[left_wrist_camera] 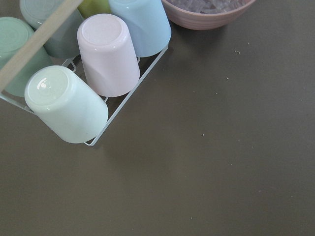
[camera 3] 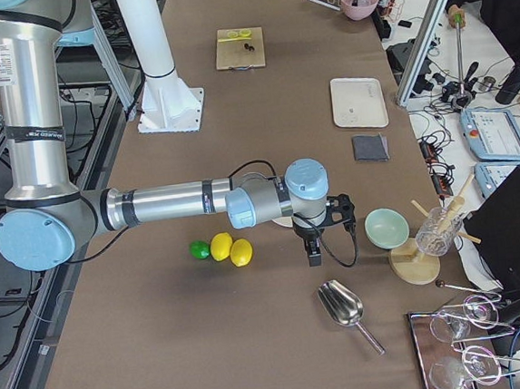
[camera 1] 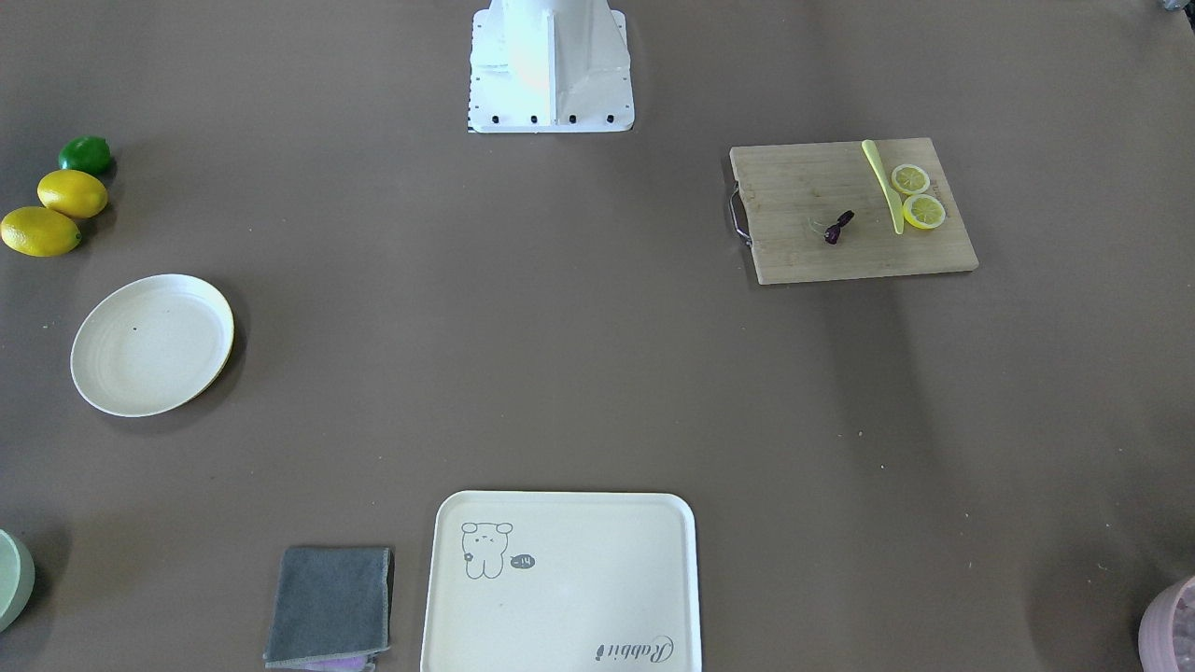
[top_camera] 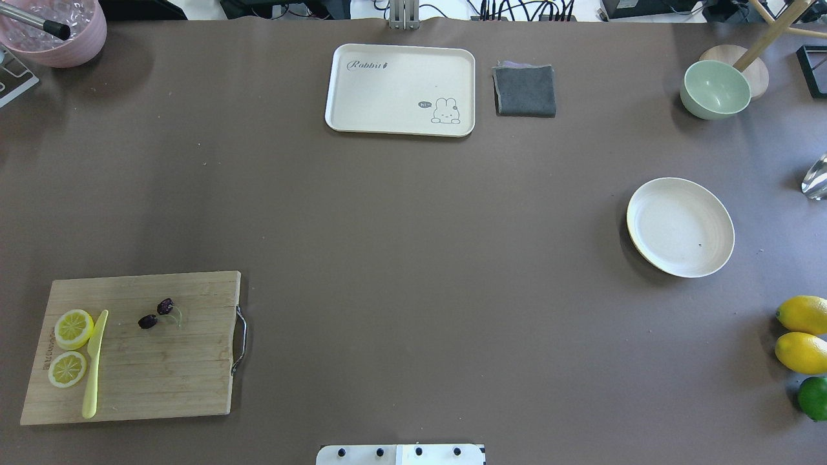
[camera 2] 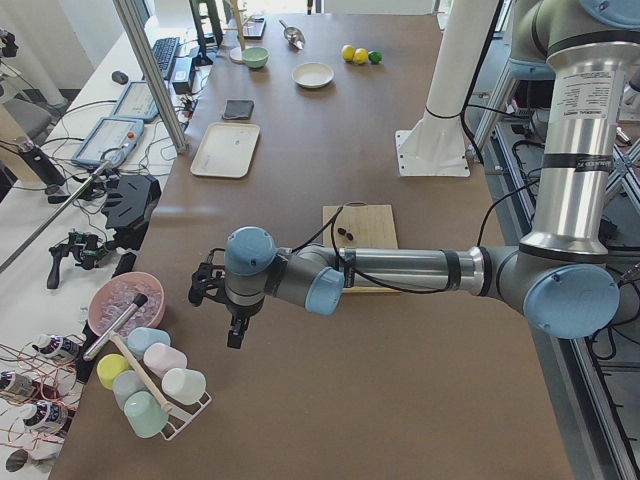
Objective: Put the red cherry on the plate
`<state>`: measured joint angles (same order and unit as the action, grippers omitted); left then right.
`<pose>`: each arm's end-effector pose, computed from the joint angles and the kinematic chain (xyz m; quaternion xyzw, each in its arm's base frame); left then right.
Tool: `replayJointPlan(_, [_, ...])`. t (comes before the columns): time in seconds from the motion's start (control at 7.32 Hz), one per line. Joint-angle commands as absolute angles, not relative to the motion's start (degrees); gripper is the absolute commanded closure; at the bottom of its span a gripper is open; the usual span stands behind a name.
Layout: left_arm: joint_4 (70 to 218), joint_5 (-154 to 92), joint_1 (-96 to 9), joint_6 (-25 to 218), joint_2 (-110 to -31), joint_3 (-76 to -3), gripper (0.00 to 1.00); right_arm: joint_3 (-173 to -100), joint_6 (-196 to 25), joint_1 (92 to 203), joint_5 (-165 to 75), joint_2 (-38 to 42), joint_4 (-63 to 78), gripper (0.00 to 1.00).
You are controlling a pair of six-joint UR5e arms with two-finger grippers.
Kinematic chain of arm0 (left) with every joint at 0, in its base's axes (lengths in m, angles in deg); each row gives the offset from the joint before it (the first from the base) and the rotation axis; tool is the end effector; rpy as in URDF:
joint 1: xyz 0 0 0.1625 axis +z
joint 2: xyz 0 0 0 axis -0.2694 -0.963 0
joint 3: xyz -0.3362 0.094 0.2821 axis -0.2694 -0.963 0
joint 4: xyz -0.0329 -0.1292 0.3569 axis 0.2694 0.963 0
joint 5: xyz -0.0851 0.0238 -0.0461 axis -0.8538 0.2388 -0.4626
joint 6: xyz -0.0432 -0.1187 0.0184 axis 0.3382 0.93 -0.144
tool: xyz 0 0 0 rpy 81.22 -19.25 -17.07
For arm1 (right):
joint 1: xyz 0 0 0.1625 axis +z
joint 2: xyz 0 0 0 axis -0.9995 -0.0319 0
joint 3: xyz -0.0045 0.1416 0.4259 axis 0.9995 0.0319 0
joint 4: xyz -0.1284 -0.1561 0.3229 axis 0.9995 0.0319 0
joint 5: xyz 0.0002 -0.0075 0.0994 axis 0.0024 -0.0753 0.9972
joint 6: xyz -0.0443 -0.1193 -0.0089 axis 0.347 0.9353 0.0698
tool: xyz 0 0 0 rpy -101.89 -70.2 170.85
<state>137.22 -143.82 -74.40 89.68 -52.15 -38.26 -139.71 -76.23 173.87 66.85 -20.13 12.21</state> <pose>-0.0442 -0.4903 0.6569 0.1347 0.3831 0.0013 0.9138 0.0090 -0.4618 0.6497 0.0665 -0.3867 -0.0194 0.9196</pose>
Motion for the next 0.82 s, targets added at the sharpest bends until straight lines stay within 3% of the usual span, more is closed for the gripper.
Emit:
replayJointPlan(0.0, [137.03, -143.82, -74.46, 89.68, -51.68, -39.06, 0.02, -139.66, -76.52, 173.87, 66.86, -20.07, 12.09, 0.0])
replayJointPlan(0.68, [137.03, -146.11, -74.46, 89.68, -51.24, -38.26, 0.02, -139.83, -76.44, 173.87, 66.86, -19.8, 12.09, 0.0])
